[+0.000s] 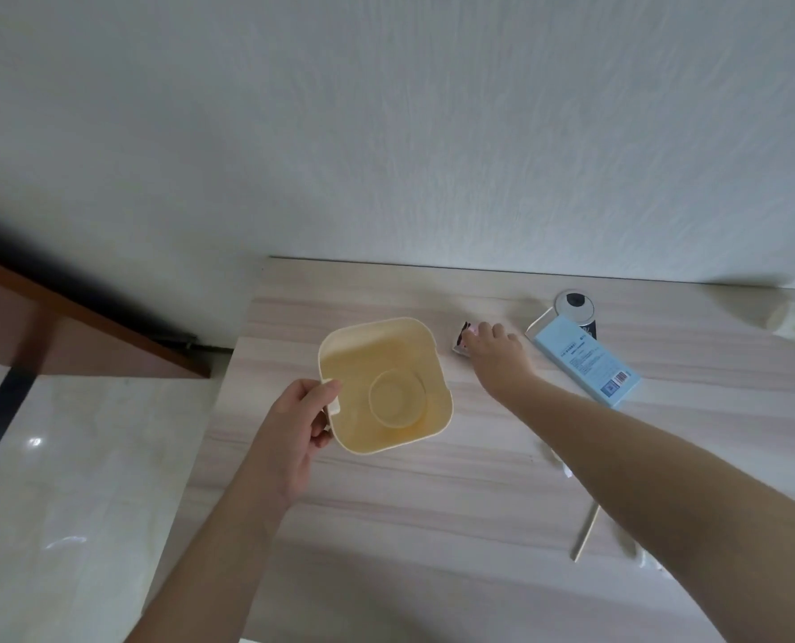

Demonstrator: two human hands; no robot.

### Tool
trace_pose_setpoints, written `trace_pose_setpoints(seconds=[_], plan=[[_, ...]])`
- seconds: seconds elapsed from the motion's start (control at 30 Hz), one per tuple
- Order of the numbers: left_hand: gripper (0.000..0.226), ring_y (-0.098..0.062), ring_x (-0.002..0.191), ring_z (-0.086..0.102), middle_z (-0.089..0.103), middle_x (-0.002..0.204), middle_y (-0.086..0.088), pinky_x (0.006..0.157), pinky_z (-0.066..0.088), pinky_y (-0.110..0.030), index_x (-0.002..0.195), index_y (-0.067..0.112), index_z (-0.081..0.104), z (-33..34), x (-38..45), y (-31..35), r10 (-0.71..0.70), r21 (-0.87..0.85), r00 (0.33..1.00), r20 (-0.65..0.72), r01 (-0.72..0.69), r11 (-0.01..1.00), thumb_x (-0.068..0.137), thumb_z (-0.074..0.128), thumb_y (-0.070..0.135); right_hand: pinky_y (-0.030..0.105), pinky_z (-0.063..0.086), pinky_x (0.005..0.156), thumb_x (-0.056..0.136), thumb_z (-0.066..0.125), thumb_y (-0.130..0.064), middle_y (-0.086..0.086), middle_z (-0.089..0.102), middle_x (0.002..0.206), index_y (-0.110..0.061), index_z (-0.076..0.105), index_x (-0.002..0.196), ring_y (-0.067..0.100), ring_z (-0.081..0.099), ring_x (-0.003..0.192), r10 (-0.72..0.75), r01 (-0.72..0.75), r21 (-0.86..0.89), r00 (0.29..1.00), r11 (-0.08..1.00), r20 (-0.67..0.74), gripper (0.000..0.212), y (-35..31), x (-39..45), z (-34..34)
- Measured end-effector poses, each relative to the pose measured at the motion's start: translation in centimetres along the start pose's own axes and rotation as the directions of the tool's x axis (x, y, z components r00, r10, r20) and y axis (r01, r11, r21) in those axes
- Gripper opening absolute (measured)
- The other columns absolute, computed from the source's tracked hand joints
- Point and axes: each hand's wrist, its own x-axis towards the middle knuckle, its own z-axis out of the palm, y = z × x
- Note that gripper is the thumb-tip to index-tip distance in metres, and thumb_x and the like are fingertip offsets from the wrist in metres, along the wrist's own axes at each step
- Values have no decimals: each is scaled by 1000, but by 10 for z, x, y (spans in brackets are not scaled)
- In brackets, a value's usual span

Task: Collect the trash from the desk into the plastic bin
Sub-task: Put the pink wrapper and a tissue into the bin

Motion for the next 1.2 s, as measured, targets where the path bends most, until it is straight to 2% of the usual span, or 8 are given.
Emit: trace_pose_setpoints(seconds=[0.2, 0.3, 0.43, 0.6, 0.77, 0.93, 1.07, 1.2], plan=[[23, -9, 49, 38, 42, 49, 10, 62, 32, -33, 70, 17, 50, -3, -21, -6, 14, -1, 999, 35, -14, 1000, 85, 66, 23, 28, 51, 62, 70, 73, -11, 7, 65, 96, -10, 63, 116, 22, 62, 80, 10, -11, -69, 1000, 998, -10, 47, -17, -68, -3], [22, -11, 53, 38, 42, 52, 8, 66, 36, -35, 71, 17, 52, -8, -29, -11, -12, 6, 999, 47, 12, 1000, 89, 64, 20, 33, 50, 74, 86, 52, 1, 13, 57, 114, -5, 46, 130, 28, 56, 95, 16, -17, 54, 999, 998, 28, 45, -23, -91, 13], [24, -11, 51, 37, 41, 52, 7, 65, 36, -33, 70, 17, 51, -10, -42, -21, -33, 17, 996, 85, 32, 999, 90, 62, 18, 37, 47, 78, 89, 41, 2, 9, 57, 115, -13, 39, 133, 27, 54, 101, 112, -128, 228, 990, 965, 83, 46, -24, -117, 18], [22, -9, 48, 38, 42, 49, 9, 65, 35, -34, 73, 16, 50, -15, -51, -32, -44, 59, 989, 142, 36, 998, 91, 61, 18, 38, 45, 75, 91, 42, -6, 12, 65, 106, -16, 45, 129, 32, 59, 89, 364, -413, 590, 908, 693, 208, 39, -19, -148, -15], [20, -5, 44, 40, 44, 47, 12, 59, 32, -31, 75, 15, 51, -27, -53, -35, -29, 103, 981, 190, 9, 995, 90, 63, 17, 29, 44, 70, 95, 51, -31, -2, 70, 105, -26, 53, 124, 18, 66, 88, 531, -327, 849, 845, 414, 67, 30, -35, -200, -78], [21, -5, 42, 39, 43, 47, 13, 53, 32, -26, 73, 17, 51, -47, -57, -34, -24, 101, 967, 253, -2, 995, 88, 66, 19, 6, 46, 58, 92, 57, -39, -22, 72, 82, -44, 55, 105, -8, 66, 73, 426, -132, 924, 904, 359, -36, 14, -93, -241, -142], [19, -7, 44, 42, 47, 51, 10, 53, 34, -26, 76, 16, 52, -67, -60, -35, -35, 107, 958, 284, 5, 994, 87, 68, 22, 20, 57, 67, 89, 64, -35, -12, 73, 87, -36, 61, 103, -1, 69, 76, 328, -163, 930, 943, 330, 49, 15, -141, -239, -154], [19, -10, 49, 43, 51, 62, 0, 50, 34, -23, 85, 10, 54, -92, -63, -39, 21, 142, 936, 351, -76, 987, 87, 69, 22, 35, 60, 79, 92, 62, -26, 3, 77, 87, -17, 65, 106, 17, 75, 78, 246, -315, 946, 914, -78, 324, 17, -184, -231, -149]])
